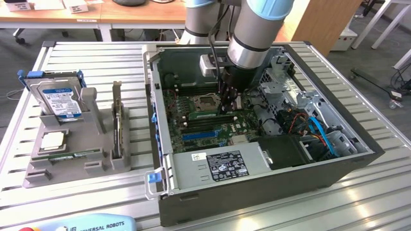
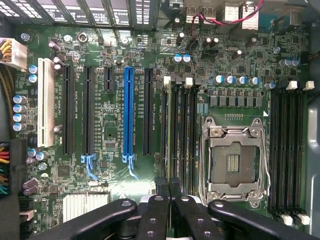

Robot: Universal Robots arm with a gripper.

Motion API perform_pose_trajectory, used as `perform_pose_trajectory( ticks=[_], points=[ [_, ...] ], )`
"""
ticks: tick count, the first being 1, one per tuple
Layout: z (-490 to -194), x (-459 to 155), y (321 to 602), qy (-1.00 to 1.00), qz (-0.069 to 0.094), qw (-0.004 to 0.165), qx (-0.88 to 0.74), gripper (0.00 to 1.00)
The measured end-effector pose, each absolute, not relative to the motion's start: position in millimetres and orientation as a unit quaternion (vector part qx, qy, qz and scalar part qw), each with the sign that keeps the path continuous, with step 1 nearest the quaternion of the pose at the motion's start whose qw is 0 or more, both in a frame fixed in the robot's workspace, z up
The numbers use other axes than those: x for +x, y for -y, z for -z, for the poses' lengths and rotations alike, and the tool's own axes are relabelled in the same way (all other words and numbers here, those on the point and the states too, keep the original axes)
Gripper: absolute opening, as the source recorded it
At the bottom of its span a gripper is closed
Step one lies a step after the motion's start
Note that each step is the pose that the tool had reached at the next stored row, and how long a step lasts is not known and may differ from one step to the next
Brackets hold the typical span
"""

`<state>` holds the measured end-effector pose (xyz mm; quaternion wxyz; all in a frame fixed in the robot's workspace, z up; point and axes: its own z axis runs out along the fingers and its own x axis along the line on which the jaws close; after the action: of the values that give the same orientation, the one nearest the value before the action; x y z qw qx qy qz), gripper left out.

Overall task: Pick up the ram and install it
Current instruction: 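Insert the ram into the slot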

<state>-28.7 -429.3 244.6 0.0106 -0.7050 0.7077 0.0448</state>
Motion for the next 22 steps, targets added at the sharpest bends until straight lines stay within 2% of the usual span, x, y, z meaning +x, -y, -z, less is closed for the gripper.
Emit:
perform_pose_trajectory(
  ticks=[22],
  points=[
    [-235.5,-28.7,428.4,-0.708,-0.045,0.011,-0.705,0.12]
  ],
)
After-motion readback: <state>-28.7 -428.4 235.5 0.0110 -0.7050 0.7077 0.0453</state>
